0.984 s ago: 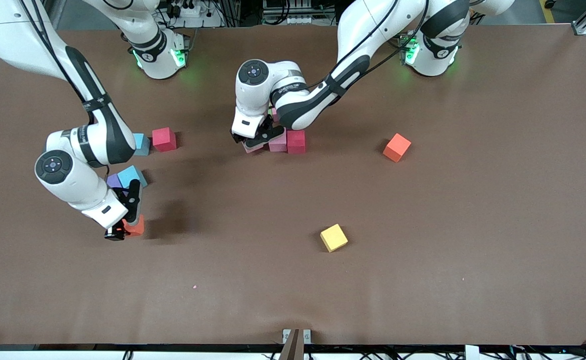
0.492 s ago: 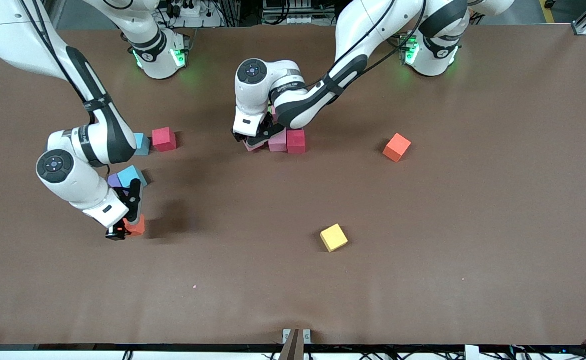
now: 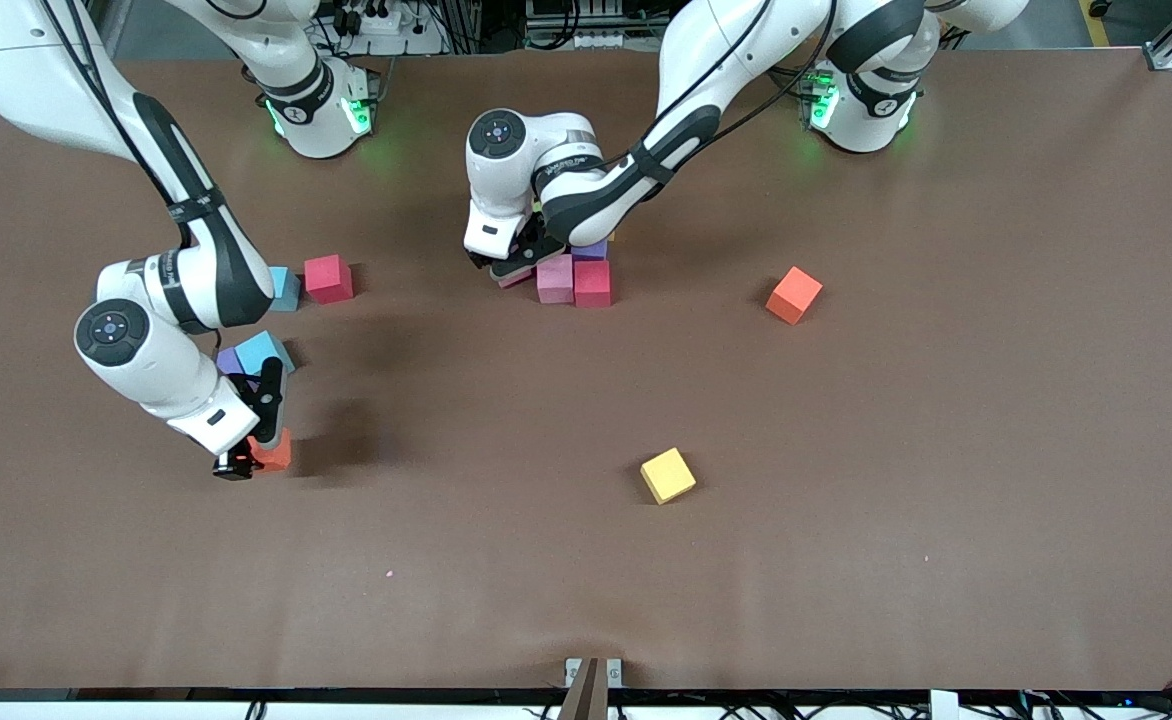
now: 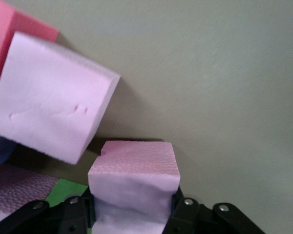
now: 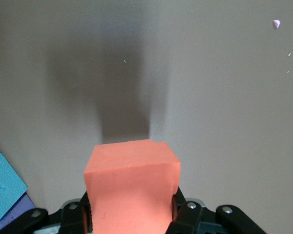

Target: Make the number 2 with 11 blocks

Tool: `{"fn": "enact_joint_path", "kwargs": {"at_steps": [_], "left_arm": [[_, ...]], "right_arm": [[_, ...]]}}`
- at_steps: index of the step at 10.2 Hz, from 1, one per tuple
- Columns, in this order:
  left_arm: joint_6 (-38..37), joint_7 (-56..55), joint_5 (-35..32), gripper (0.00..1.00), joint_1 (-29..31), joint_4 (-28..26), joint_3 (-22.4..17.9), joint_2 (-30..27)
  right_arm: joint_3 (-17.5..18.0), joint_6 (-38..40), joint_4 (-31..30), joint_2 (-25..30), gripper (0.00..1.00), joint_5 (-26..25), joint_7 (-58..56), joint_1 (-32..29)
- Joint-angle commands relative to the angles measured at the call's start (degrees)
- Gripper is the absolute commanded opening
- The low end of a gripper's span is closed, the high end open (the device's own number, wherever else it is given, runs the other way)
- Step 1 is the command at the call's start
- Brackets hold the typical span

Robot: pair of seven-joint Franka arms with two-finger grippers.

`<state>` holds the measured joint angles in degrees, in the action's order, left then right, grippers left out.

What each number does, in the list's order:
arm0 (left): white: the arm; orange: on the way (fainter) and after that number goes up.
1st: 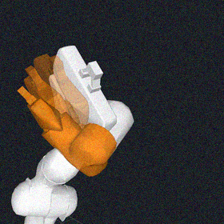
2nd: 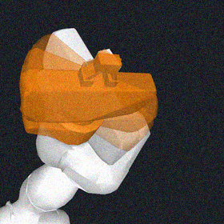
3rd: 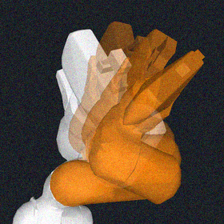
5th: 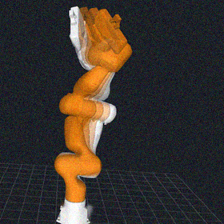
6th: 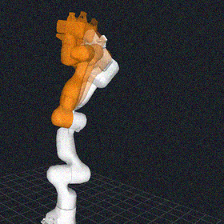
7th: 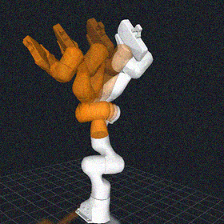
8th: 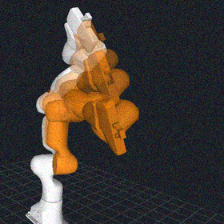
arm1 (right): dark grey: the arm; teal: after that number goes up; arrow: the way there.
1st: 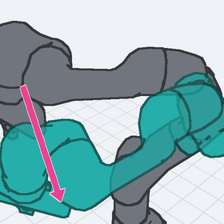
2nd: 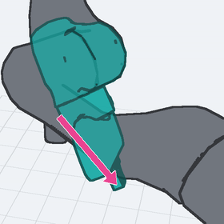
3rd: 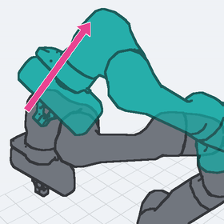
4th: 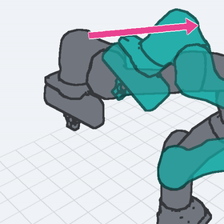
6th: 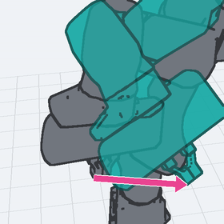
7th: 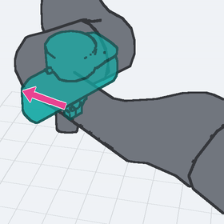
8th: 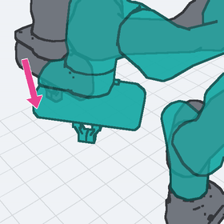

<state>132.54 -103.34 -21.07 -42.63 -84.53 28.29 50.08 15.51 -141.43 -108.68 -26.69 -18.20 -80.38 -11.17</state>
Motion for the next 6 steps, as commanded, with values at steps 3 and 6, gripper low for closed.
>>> {"fn": "enact_joint_path", "kwargs": {"at_steps": [3, 6], "left_arm": [[-0.4, -0.3, -0.5, 0.0, -0.6, -2.3, -0.3, -0.8], [-1.2, -0.4, -0.2, 0.0, -0.7, -2.4, 0.1, -1.0]], "right_arm": [[0.2, -1.0, -1.4, 1.3, 0.27, 0.3, -1.2, -0.4], [0.2, -1.0, -1.4, 1.2, 0.27, 0.3, -1.2, -0.4]]}}
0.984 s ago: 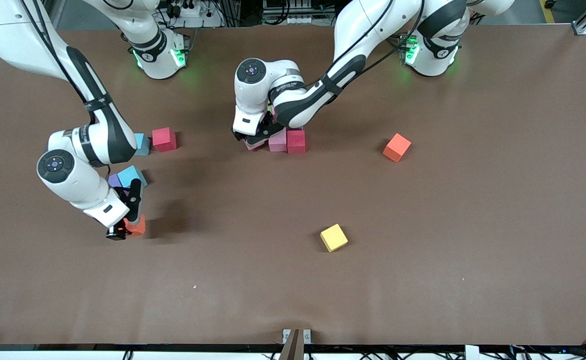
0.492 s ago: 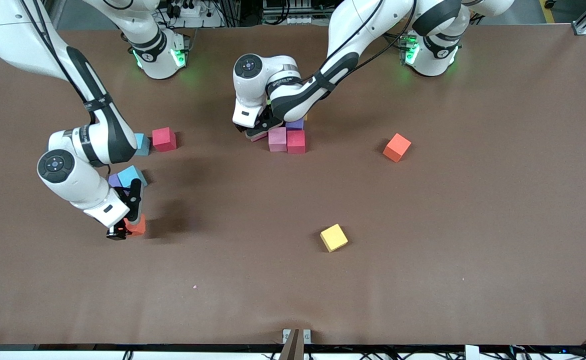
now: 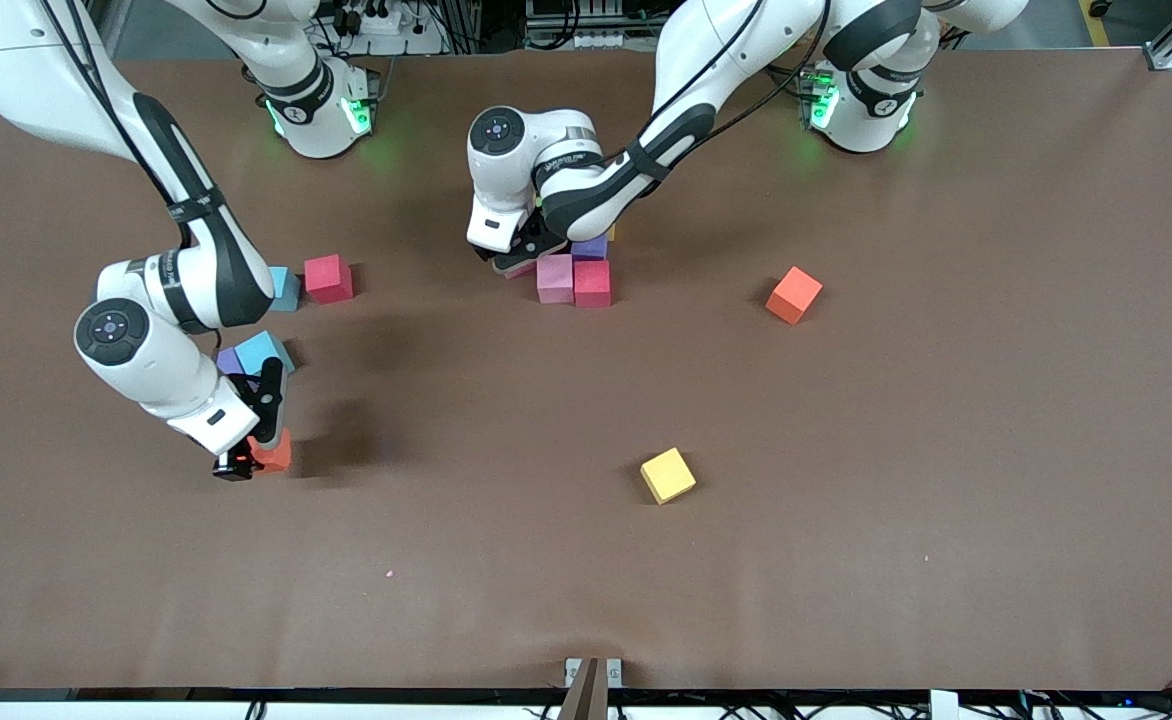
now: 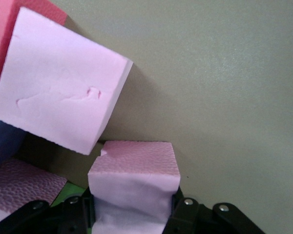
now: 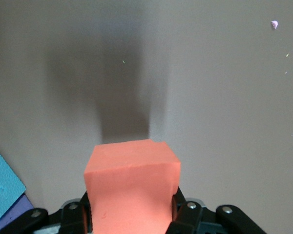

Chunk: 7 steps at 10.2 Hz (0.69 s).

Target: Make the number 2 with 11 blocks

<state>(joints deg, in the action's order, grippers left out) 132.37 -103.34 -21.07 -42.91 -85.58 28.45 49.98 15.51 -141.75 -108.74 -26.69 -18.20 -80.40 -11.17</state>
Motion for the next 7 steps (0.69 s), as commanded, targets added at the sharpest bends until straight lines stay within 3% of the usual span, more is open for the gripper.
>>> {"fn": "enact_joint_path", "kwargs": {"at_steps": [1, 7], "left_arm": [[-2.5, -0.5, -0.2, 0.0, -0.7, -1.3, 0.0, -0.9], [-2.9, 0.6, 0.0, 0.0, -0.1, 2.9, 0.2, -0.6]], "right_arm": [[0.2, -0.6, -1.4, 1.2, 0.27, 0.3, -1.2, -0.4], [0.2, -0.8, -1.4, 1.2, 0.27, 0.3, -1.2, -0.4]]}}
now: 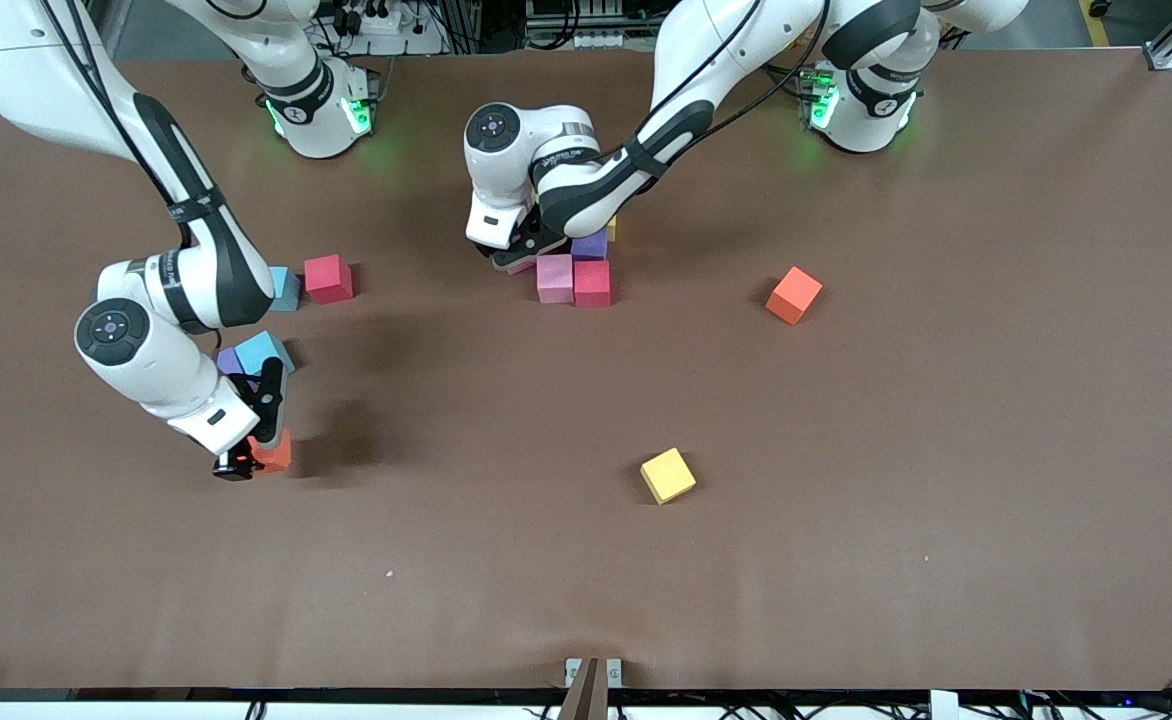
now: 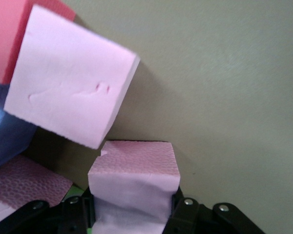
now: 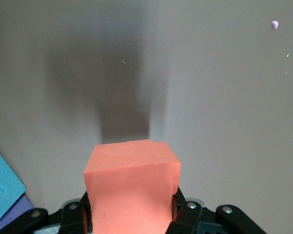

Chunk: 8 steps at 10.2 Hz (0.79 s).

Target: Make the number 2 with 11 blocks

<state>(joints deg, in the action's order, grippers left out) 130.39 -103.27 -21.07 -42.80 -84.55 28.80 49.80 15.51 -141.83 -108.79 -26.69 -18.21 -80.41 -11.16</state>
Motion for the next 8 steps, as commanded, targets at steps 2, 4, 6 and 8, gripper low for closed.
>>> {"fn": "enact_joint_path", "kwargs": {"at_steps": [2, 4, 6, 8], "left_arm": [[-0.8, -0.7, 4.0, 0.0, 0.0, 3.5, -0.6, -0.4], [-0.7, -7.6, 6.5, 0.0, -0.4, 5.4, -1.8, -0.4], [-0.4, -18.1, 6.3, 0.0, -0.4, 5.9, -2.3, -0.4], [-0.3, -29.8, 6.3, 0.0, -3.0, 6.4, -6.2, -0.5]], "right_arm": [[0.2, -0.6, -1.3, 1.2, 0.27, 0.3, -1.2, -0.4], [0.2, -0.7, -1.3, 1.2, 0.27, 0.3, -1.2, -0.4], [0.2, -0.7, -1.3, 1.2, 0.27, 0.3, -1.2, -0.3], [0.2, -0.7, -1.3, 1.1, 0.27, 0.3, -1.2, -0.4]]}}
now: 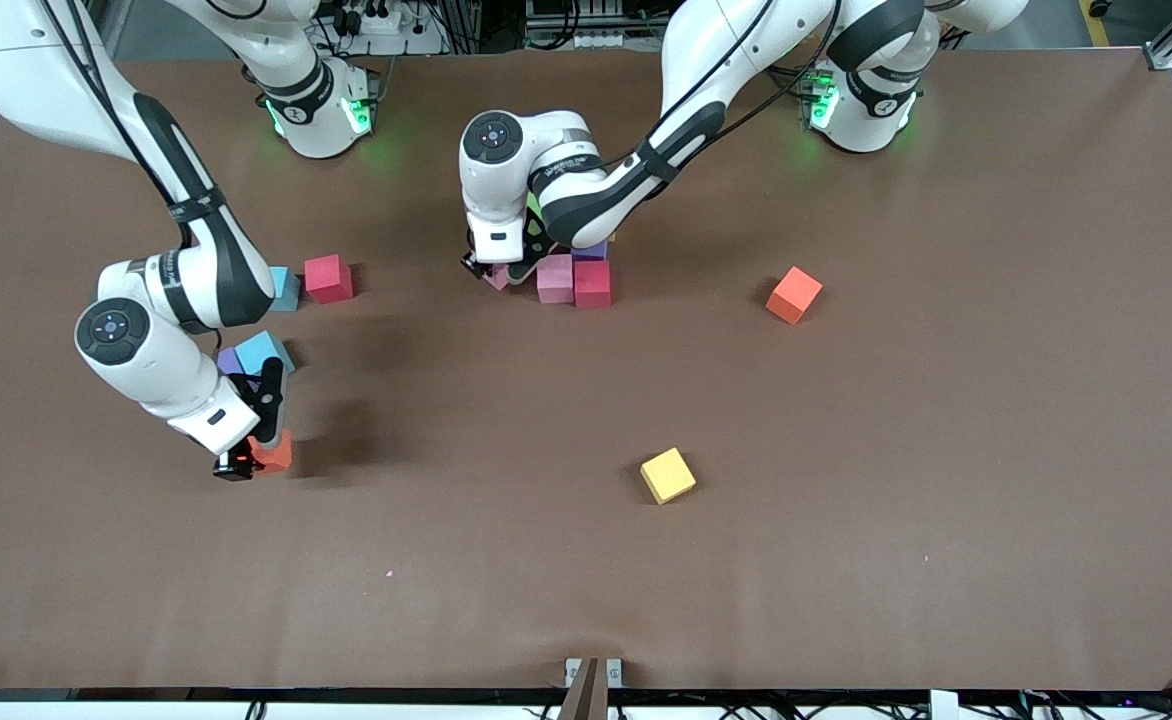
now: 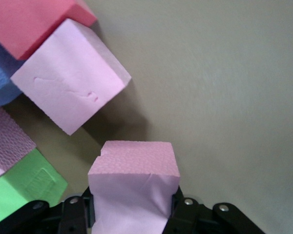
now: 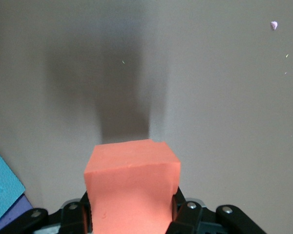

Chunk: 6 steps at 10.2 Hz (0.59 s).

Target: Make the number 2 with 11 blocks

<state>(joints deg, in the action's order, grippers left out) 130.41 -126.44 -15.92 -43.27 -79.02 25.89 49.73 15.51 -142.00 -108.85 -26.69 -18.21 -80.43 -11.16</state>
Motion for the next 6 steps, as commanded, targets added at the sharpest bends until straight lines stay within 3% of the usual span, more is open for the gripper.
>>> {"fn": "enact_joint_path", "kwargs": {"at_steps": [1, 3, 6], "left_arm": [[0.4, -13.0, 1.0, 0.0, -4.7, 0.9, -5.8, -0.3], [0.9, -22.1, 1.0, 0.0, -8.8, 0.8, -11.3, -0.4], [1.3, -27.2, 0.8, 0.0, -9.4, 0.7, -12.6, -0.4]], "right_arm": [[0.2, -0.6, -1.3, 0.9, 0.27, 0.3, -1.1, -0.4], [0.3, -0.9, -1.3, 0.9, 0.27, 0.3, -1.1, -0.3], [0.3, -1.0, -1.3, 0.8, 0.27, 0.3, -1.1, -0.3]]}}
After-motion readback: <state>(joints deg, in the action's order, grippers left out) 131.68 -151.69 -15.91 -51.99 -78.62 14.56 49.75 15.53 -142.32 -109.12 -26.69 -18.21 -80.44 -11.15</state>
